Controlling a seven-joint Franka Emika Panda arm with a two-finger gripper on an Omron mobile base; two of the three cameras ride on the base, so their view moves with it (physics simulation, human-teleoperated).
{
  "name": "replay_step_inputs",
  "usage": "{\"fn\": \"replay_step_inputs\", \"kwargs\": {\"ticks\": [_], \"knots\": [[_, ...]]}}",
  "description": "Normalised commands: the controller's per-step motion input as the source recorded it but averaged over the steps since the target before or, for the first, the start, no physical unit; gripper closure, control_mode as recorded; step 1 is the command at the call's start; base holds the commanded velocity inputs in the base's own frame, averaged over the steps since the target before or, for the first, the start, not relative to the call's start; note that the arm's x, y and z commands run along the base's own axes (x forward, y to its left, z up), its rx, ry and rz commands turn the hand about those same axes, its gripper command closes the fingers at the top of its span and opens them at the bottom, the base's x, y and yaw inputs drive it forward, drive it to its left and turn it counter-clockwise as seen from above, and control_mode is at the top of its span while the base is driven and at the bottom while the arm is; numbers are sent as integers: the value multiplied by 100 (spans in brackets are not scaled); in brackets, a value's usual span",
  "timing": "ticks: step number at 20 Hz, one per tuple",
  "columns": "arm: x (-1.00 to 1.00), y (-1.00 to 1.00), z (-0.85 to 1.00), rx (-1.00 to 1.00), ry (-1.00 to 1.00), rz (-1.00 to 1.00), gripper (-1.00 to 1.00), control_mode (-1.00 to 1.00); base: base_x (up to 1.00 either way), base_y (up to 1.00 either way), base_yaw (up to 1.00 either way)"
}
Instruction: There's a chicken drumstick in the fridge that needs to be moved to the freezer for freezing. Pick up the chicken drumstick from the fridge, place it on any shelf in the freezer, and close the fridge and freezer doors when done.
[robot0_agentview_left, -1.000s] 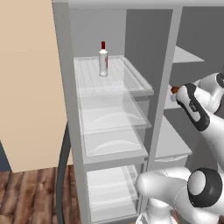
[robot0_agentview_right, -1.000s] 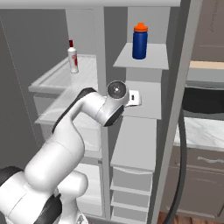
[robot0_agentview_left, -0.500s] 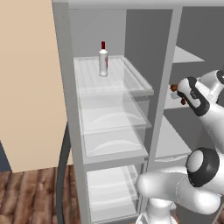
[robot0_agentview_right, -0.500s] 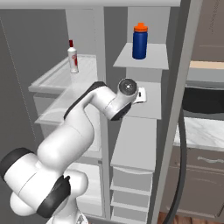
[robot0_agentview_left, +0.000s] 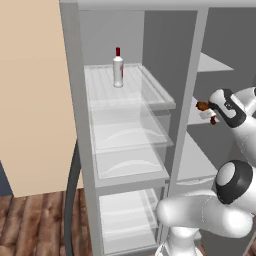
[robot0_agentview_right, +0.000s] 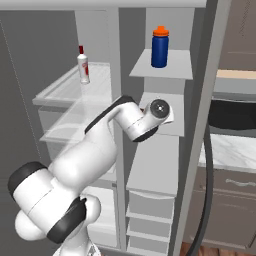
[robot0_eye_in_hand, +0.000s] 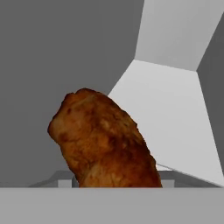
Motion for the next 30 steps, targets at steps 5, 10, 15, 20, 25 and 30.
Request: {"fn": "replay_step_inputs", "kwargs": {"ticks": [5,10,15,20,25,30], "knots": [[33,0,-16,-3,0,4,100,-100,0,0,0],[1,-1,-4,-2,0,0,100,-100,0,0,0],[0,-2,0,0,0,-4,100,-100,0,0,0],[25,0,-4,0,-2,-12,100,-100,0,0,0],[34,0,-12,0,-4,-12,100,-100,0,0,0],[11,-23,0,4,-5,0,100,-100,0,0,0]]}}
